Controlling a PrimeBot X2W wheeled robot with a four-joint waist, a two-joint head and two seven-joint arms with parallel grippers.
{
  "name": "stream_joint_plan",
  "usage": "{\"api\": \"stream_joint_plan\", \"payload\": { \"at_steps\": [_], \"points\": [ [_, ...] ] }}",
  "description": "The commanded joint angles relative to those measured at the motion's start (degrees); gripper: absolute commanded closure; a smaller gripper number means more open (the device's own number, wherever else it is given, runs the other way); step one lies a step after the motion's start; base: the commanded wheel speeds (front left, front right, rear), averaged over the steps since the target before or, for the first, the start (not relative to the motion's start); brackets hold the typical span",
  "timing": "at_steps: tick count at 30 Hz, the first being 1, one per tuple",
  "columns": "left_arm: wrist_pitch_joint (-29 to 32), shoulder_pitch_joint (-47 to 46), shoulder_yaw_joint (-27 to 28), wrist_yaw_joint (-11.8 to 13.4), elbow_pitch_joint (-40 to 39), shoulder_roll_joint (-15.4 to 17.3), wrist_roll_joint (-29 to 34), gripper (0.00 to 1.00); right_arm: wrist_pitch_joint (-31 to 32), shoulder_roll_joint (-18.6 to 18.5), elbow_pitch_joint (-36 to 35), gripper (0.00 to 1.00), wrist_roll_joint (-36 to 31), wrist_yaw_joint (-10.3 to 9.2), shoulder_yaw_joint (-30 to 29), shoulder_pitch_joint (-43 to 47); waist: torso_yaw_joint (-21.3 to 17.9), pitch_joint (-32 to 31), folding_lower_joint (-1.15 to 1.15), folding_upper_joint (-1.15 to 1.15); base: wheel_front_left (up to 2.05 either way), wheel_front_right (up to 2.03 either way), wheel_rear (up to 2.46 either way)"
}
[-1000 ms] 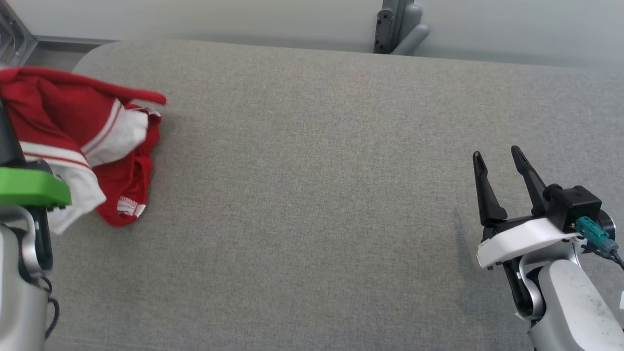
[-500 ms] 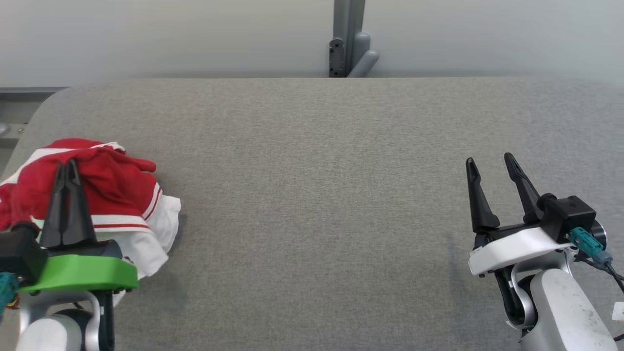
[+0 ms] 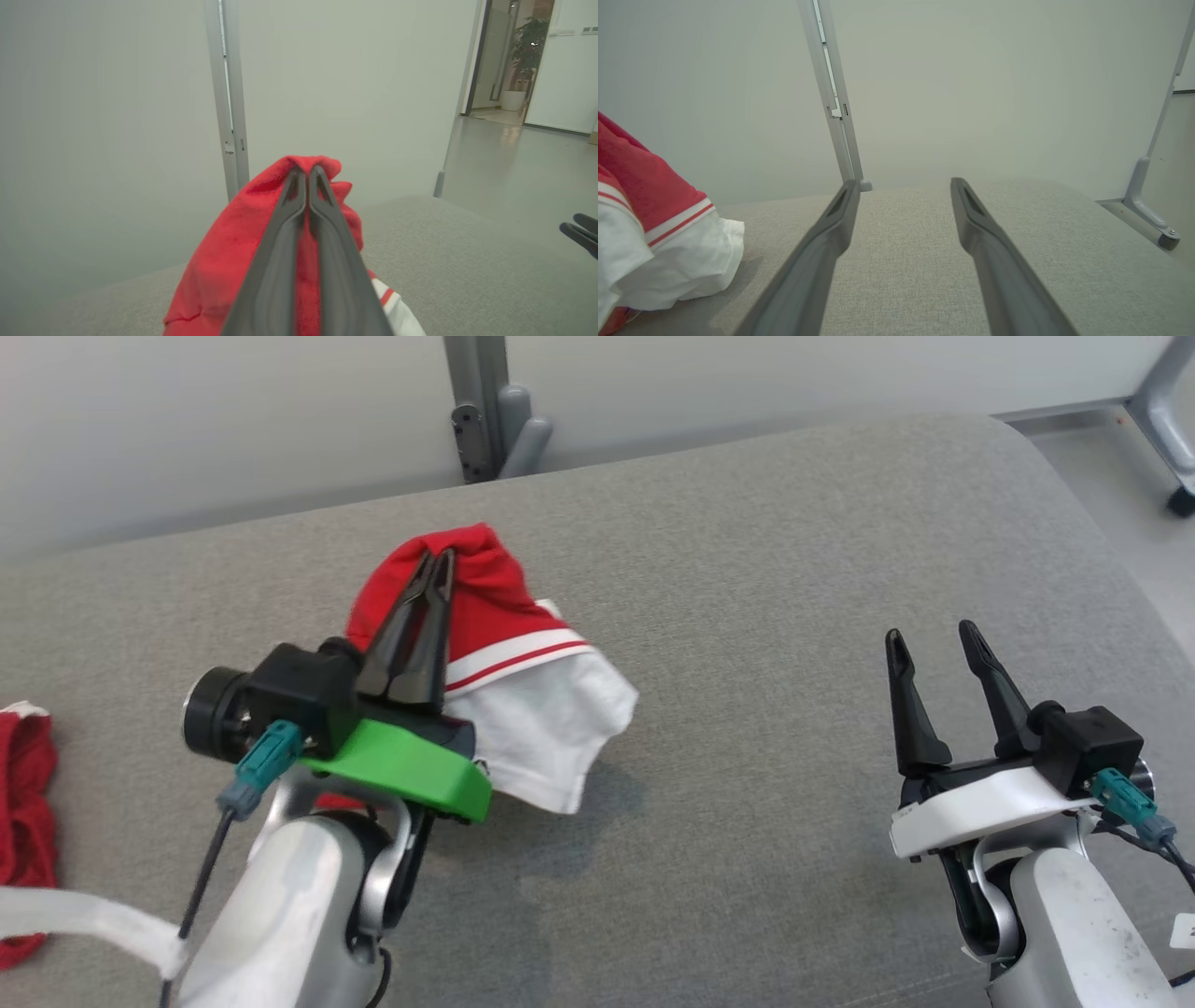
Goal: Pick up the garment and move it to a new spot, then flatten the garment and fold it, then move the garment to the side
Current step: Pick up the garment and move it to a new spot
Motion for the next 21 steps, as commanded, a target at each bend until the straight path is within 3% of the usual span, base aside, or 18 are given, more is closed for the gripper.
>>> {"api": "stream_joint_plan", "payload": {
  "at_steps": [1,10,18,19,20,21],
  "points": [
    [0.08,-2.05,-1.07,-1.11,1.64,-1.36,-0.43,1.0,-0.23,0.25,-0.27,0.0,0.33,0.0,-0.29,-0.15,-6.2,3.58,0.0,0.0,0.0,0.0,0.0],
    [0.71,-8.23,-6.92,-6.01,21.13,-6.47,-2.1,1.0,-0.91,1.23,0.18,0.0,1.3,0.0,0.17,-1.31,-11.54,7.65,0.0,0.0,0.0,0.0,0.0],
    [-1.83,-9.8,-10.47,-8.93,33.66,-8.37,-3.56,1.0,-1.55,1.56,1.18,0.0,1.15,0.0,-0.89,-1.83,-10.69,8.84,0.0,0.0,0.0,0.0,0.0],
    [-2.26,-9.83,-10.61,-9.18,34.39,-8.55,-4.2,0.81,-1.58,1.55,1.28,0.0,1.11,0.0,-1.01,-1.88,-10.2,8.76,0.0,0.0,0.0,0.0,0.0],
    [-2.57,-9.91,-10.72,-9.27,34.89,-8.61,-4.79,0.51,-1.62,1.55,1.42,0.0,1.08,0.0,-1.15,-1.96,-9.64,8.7,0.0,0.0,0.0,0.0,0.0],
    [-2.85,-9.96,-10.96,-9.35,35.37,-8.66,-5.26,0.0,-1.62,1.51,1.48,0.0,1.04,0.0,-1.31,-1.99,-8.99,8.57,0.0,0.0,0.0,0.0,0.0]
  ]
}}
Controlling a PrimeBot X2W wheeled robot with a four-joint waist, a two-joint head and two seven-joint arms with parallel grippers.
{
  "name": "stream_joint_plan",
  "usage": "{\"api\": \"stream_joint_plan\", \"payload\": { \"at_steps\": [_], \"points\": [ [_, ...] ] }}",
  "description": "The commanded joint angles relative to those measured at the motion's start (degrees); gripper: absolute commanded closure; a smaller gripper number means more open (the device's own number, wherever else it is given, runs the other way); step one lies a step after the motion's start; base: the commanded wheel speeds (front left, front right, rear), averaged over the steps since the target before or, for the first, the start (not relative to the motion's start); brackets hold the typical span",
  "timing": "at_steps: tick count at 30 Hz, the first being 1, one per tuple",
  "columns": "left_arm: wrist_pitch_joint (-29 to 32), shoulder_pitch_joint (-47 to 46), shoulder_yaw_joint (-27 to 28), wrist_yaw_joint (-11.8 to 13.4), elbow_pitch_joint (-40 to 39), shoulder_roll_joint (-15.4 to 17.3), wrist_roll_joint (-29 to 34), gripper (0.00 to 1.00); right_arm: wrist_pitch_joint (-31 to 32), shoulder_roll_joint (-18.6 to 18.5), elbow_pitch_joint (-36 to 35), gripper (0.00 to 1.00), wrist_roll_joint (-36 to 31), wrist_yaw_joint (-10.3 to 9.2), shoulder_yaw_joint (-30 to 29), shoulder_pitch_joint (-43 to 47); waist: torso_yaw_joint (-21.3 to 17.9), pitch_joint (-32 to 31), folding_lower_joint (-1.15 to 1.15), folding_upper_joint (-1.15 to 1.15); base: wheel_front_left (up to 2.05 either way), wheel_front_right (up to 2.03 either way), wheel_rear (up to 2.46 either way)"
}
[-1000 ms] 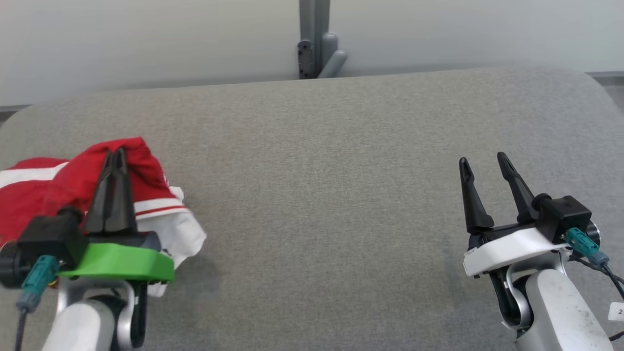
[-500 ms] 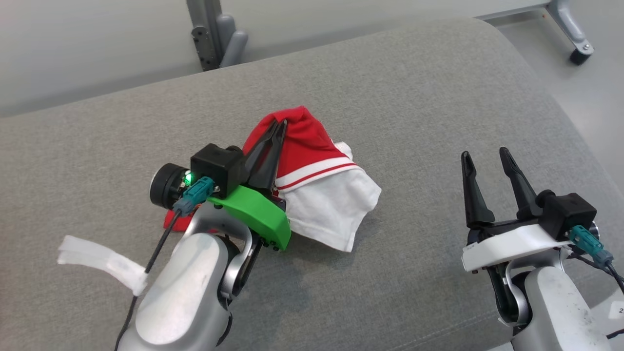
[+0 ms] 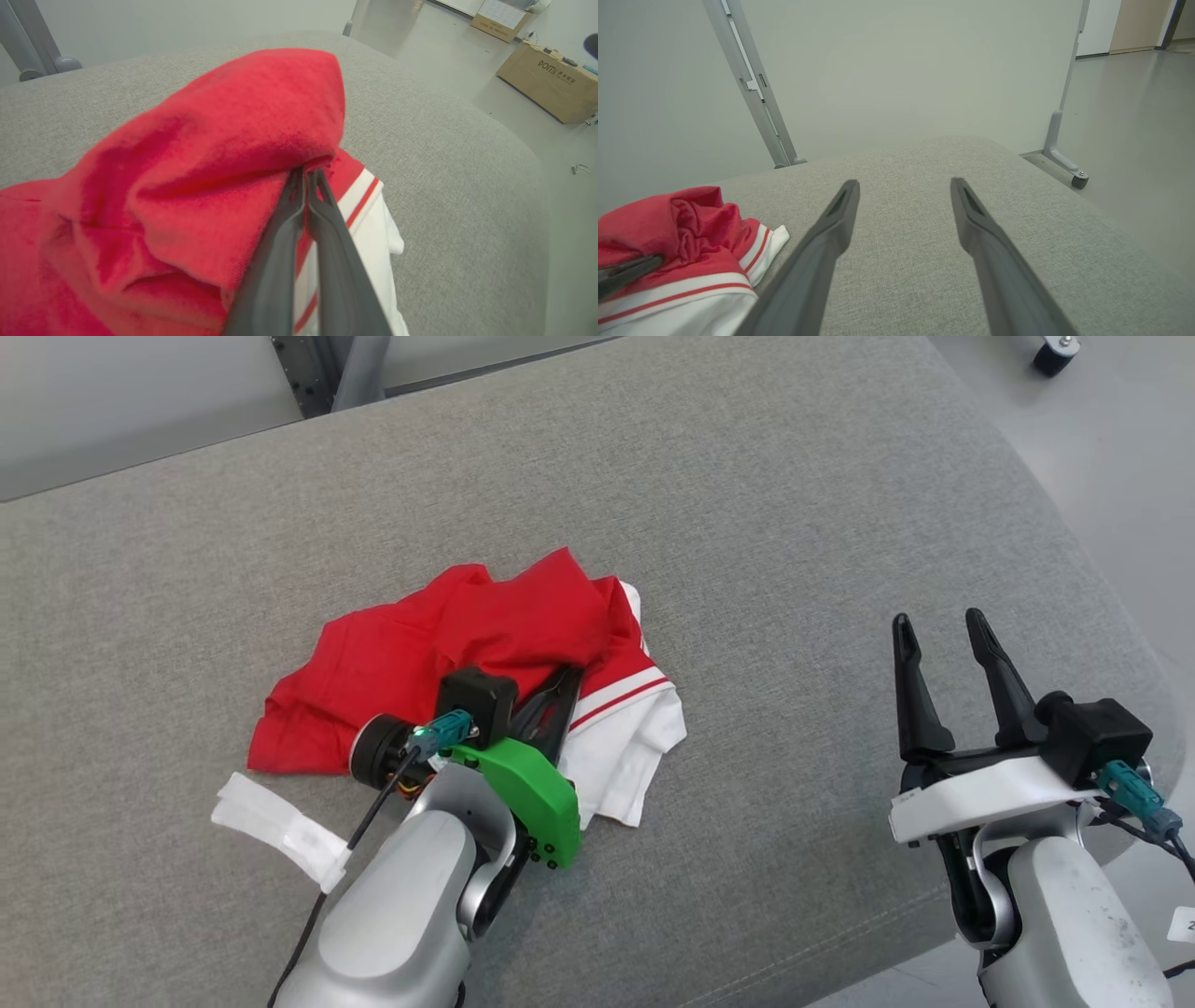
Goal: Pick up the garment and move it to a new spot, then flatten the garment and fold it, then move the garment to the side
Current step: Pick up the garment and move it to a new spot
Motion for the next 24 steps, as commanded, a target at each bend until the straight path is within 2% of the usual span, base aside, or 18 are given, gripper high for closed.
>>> {"api": "stream_joint_plan", "payload": {
  "at_steps": [1,5,8,11,19,24],
  "points": [
    [-0.79,-0.68,-0.36,-0.29,0.32,0.13,-0.83,0.0,-0.24,-0.09,0.14,0.0,-0.1,0.0,-0.26,-0.59,1.94,-0.37,0.0,-0.01,0.0,0.0,0.0],
    [-3.17,0.68,-1.08,-0.19,-1.13,-0.21,-2.47,0.0,-0.37,-0.47,0.65,0.0,-0.45,0.0,-0.66,-0.23,4.73,-1.9,0.0,-0.01,0.0,0.0,0.0],
    [-5.76,2.01,-0.85,1.49,-3.69,-0.11,-2.25,0.0,-0.42,-0.7,0.88,0.0,-0.74,0.0,-1.16,0.33,6.96,-3.2,0.0,-0.01,0.0,0.0,0.0],
    [-7.53,3.39,0.16,3.24,-7.02,1.31,-1.59,0.0,-0.39,-1.05,0.92,0.0,-0.89,0.0,-1.56,0.79,9.31,-4.22,0.0,-0.01,0.0,0.0,0.0],
    [-10.64,8.11,8.69,10.38,-13.08,6.7,-2.34,0.0,0.25,-1.13,0.16,0.0,-1.71,0.0,-2.57,1.4,13.65,-5.49,0.0,-0.01,0.0,0.0,0.0],
    [-11.39,10.53,14.2,12.07,-14.84,9.54,-2.85,0.0,0.49,-1.29,-0.09,0.0,-2.05,0.0,-2.48,1.74,15.05,-6.15,0.0,-0.01,0.0,0.0,0.0]
  ]
}}
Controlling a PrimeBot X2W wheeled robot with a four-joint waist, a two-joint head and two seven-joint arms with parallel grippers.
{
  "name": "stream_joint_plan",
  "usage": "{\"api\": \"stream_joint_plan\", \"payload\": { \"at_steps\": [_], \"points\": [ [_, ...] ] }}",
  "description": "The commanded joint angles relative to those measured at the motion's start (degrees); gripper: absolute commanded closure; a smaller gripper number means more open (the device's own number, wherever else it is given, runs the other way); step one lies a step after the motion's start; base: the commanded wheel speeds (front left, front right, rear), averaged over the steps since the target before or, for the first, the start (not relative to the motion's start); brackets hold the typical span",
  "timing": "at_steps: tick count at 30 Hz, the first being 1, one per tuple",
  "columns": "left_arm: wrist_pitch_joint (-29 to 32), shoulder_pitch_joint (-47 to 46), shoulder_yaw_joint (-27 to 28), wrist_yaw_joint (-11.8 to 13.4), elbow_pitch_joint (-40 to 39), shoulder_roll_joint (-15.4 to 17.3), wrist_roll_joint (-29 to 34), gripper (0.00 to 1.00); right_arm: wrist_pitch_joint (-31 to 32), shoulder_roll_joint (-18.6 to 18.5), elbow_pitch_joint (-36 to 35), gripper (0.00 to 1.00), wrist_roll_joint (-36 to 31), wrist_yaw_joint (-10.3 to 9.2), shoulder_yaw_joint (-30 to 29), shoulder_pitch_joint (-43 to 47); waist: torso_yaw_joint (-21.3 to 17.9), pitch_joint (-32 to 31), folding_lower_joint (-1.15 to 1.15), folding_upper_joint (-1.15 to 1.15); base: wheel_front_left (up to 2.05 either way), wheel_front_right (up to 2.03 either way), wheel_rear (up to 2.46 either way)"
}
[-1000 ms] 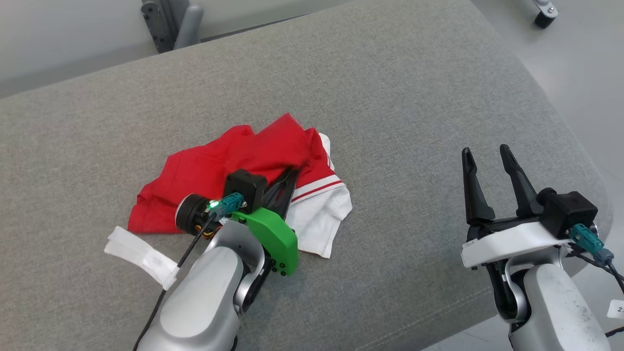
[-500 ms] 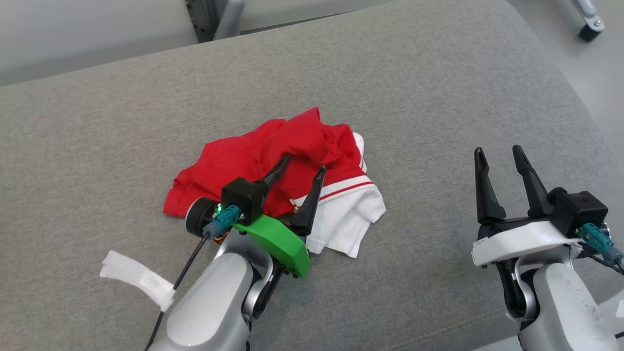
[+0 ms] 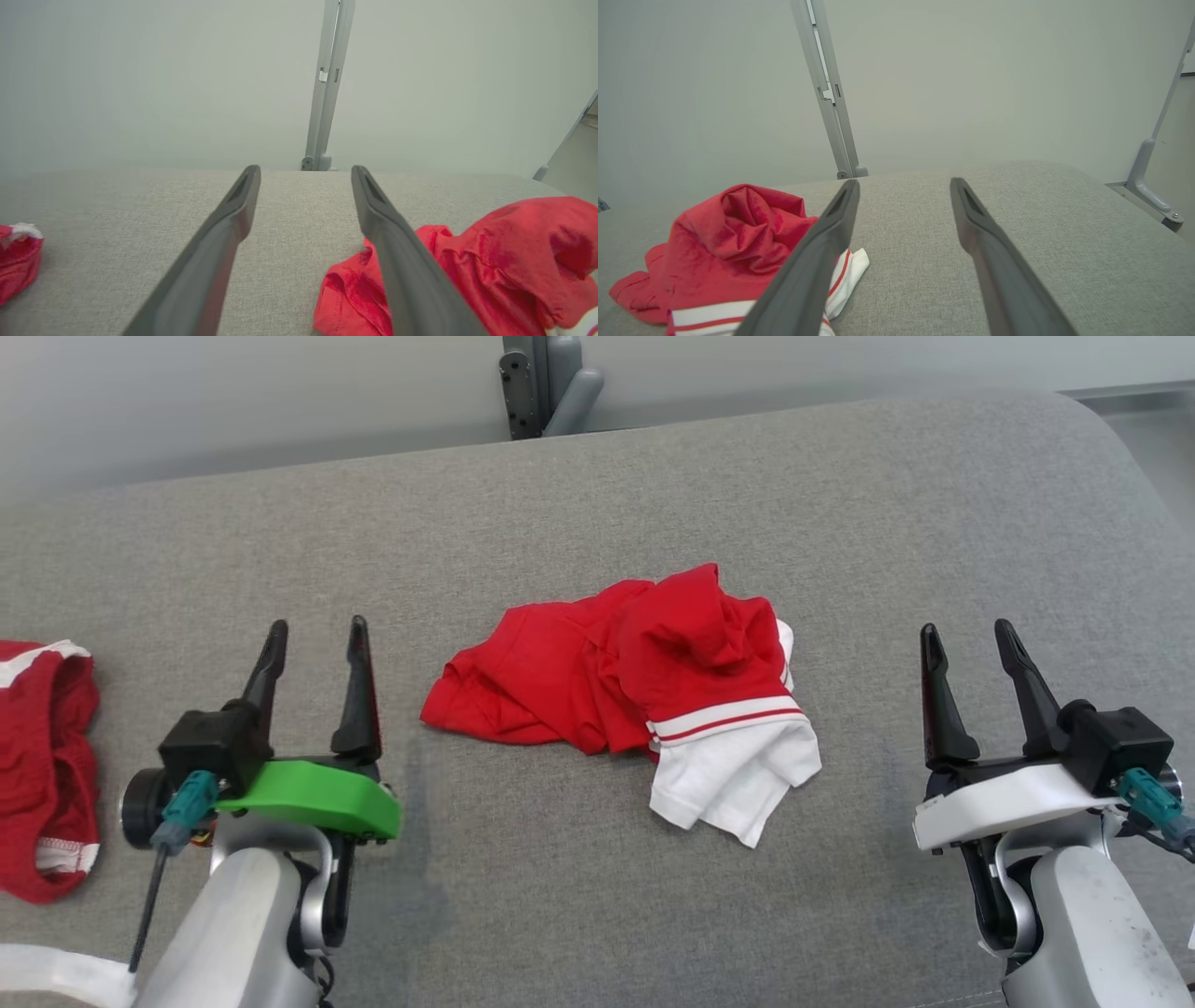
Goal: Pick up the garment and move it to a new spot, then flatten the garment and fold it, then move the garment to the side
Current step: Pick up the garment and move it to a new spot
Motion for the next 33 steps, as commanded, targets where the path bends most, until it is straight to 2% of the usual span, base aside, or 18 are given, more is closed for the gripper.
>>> {"api": "stream_joint_plan", "payload": {
  "at_steps": [1,8,14,20,27,33],
  "points": [
    [-0.42,1.4,1.41,0.23,-0.67,1.14,0.05,0.0,0.21,-0.37,-0.13,0.0,-0.6,0.0,0.2,0.88,1.41,-1.23,0.0,0.0,0.0,0.0,0.0],
    [-0.43,6.01,6.94,-2.0,-3.4,4.29,-0.22,0.0,0.77,-0.76,0.02,0.0,-0.86,0.0,1.08,2.52,2.51,-3.43,0.0,0.0,0.0,0.0,0.0],
    [-0.41,10.27,9.23,-4.29,-5.69,6.13,0.2,0.0,1.62,-1.35,-0.6,0.0,-0.91,0.0,1.79,3.99,2.63,-5.22,0.0,0.0,0.0,0.0,0.0],
    [-0.4,14.28,8.73,-4.5,-7.22,5.96,0.57,0.0,2.37,-1.64,-1.36,0.0,-1.02,0.0,1.95,6.12,2.54,-7.58,0.0,0.0,0.0,0.0,0.0],
    [0.88,17.89,8.15,-3.17,-8.5,5.85,-0.03,0.0,3.45,-1.36,-3.02,0.0,-1.36,0.0,1.15,9.29,2.25,-10.16,0.0,0.0,0.0,0.0,0.0],
    [1.19,18.63,8.4,-3.19,-8.26,6.44,-0.79,0.0,4.34,-1.06,-4.59,0.0,-1.48,0.0,0.52,10.55,2.06,-10.65,0.0,0.0,0.0,0.0,0.0]
  ]
}}
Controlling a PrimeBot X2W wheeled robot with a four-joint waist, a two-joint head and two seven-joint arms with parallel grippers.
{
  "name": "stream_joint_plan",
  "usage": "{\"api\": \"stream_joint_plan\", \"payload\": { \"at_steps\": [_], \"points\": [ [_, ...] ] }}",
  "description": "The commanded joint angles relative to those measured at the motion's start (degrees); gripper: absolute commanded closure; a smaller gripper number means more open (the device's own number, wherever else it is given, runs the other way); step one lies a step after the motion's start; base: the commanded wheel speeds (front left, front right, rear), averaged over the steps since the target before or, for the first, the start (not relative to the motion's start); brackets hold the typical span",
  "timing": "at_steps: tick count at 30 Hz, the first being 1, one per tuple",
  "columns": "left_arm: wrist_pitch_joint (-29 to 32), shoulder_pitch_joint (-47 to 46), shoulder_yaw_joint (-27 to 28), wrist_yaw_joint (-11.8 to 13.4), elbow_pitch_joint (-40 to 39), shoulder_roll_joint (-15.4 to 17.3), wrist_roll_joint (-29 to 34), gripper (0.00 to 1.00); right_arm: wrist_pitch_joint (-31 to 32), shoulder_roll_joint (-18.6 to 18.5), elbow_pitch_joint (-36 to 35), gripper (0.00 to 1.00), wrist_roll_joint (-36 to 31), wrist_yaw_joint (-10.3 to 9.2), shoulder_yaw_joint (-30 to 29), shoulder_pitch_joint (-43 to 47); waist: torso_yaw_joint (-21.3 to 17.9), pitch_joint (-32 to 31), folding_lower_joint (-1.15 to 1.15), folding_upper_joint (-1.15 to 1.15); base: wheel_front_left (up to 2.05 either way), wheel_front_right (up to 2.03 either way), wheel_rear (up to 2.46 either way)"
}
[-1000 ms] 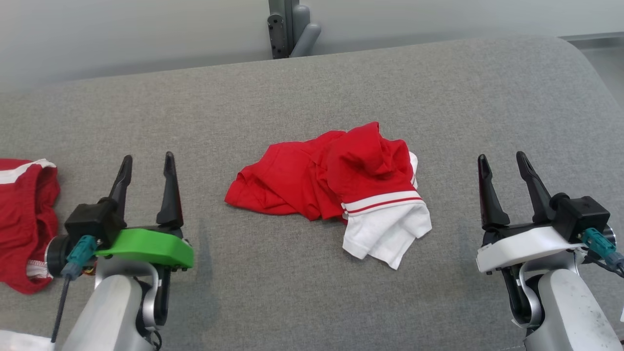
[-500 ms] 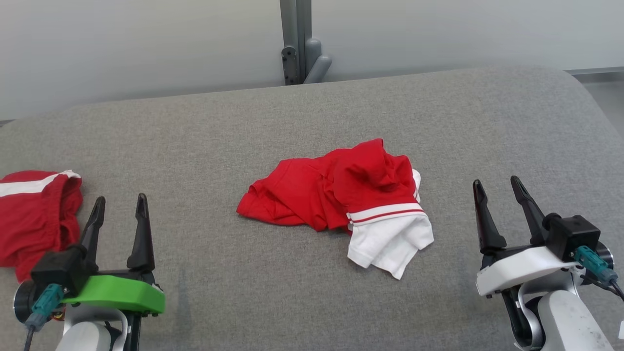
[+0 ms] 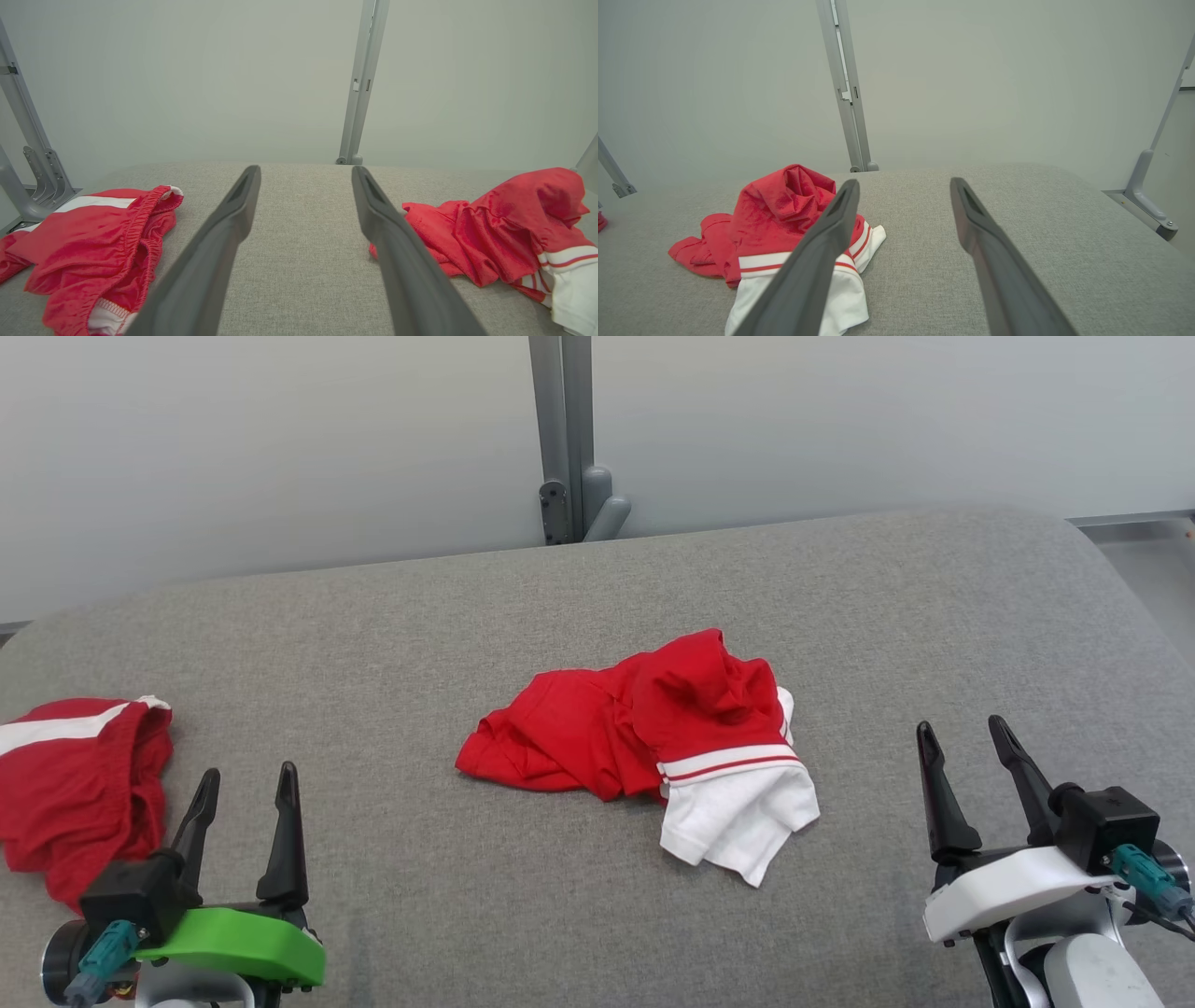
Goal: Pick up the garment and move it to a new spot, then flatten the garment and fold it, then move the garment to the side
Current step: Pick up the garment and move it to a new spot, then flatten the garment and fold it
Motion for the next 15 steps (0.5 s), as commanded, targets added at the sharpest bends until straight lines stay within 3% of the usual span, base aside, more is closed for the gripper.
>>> {"api": "stream_joint_plan", "payload": {
  "at_steps": [1,15],
  "points": [
    [0.07,0.65,0.24,0.34,0.12,0.35,-0.53,0.0,0.32,-0.05,-0.43,0.0,-0.29,0.0,-0.23,0.53,-0.03,-0.03,0.0,0.0,0.0,0.0,0.0],
    [0.66,-0.8,-0.19,0.86,0.66,0.71,-0.71,0.0,0.73,0.54,-1.07,0.0,-0.56,0.0,-0.64,0.63,0.17,-0.03,0.0,0.0,0.0,0.0,0.0]
  ]
}}
